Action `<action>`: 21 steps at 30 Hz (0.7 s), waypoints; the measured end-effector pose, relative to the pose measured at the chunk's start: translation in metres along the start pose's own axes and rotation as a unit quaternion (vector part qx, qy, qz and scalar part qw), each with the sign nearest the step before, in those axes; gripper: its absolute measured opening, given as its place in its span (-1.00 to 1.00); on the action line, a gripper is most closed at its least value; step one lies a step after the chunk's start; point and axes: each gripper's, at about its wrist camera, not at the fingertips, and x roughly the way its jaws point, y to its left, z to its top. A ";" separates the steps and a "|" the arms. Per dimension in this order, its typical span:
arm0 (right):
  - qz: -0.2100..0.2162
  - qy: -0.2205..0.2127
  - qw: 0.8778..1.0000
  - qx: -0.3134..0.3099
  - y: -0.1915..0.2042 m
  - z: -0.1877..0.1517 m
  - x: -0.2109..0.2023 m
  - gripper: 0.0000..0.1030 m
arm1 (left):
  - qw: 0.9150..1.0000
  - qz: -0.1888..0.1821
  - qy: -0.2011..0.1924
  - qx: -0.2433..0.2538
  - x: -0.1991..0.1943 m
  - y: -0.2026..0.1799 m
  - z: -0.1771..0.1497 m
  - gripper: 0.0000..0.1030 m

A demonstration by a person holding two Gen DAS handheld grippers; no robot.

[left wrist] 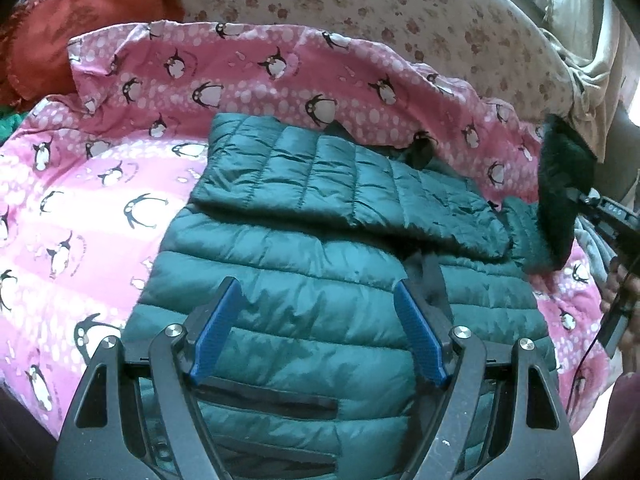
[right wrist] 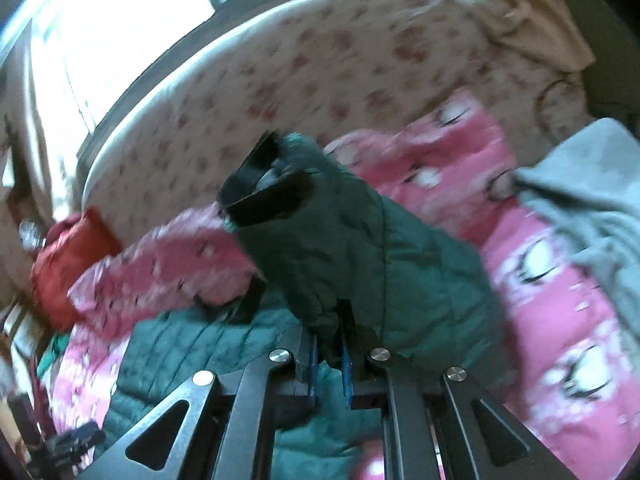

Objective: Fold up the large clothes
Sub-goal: 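Grasp the other sleeve cuff with the right tool and lift it across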

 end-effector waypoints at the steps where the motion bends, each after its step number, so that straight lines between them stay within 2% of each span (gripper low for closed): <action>1: 0.004 0.008 1.000 -0.003 0.006 -0.005 0.006 -0.84 | 1.000 0.002 0.001 0.000 -0.001 0.001 0.000 0.54; 9: 0.029 0.068 0.997 -0.019 0.042 -0.044 0.042 -0.83 | 1.000 0.006 0.002 -0.004 -0.002 0.006 -0.004 0.54; 21: 0.061 0.110 0.992 -0.029 0.088 -0.068 0.060 -0.83 | 1.000 0.003 0.008 -0.013 0.000 0.009 -0.007 0.54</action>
